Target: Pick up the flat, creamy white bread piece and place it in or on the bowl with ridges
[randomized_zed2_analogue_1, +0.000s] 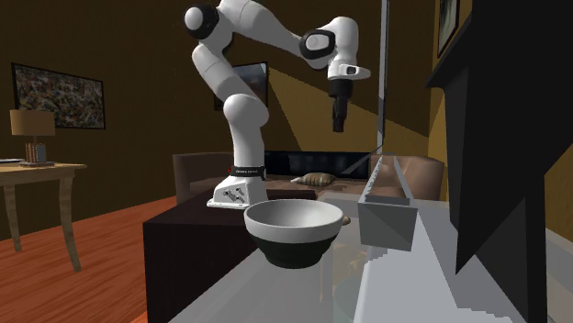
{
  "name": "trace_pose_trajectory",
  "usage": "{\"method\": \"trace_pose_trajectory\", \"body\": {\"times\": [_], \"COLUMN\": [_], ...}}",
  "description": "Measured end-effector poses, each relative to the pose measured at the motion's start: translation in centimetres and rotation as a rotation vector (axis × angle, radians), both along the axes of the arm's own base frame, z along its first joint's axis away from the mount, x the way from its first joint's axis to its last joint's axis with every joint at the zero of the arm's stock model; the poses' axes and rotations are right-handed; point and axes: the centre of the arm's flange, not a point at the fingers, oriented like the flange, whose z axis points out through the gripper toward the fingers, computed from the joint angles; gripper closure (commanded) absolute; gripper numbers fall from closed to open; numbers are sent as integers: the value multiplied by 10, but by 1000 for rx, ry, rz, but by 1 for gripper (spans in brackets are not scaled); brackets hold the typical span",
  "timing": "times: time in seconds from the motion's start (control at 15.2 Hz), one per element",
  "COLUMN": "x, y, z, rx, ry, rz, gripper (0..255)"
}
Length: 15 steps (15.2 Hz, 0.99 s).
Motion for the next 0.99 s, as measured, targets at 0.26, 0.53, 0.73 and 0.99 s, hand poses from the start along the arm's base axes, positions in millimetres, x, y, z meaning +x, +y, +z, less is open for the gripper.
{"method": "trace_pose_trajectory", "body": {"times": [0.26,0.53,0.73,0.99], "x": [0,-2,-5,-10], "y": [-25,-54,-75,-103], "z": [-41,-89,-121,-166], "rx": [-3,-6,-8,-11], "ry": [25,49,66,90], "rz": [-22,-44,-61,-83], "gripper": [0,0,0,0]}}
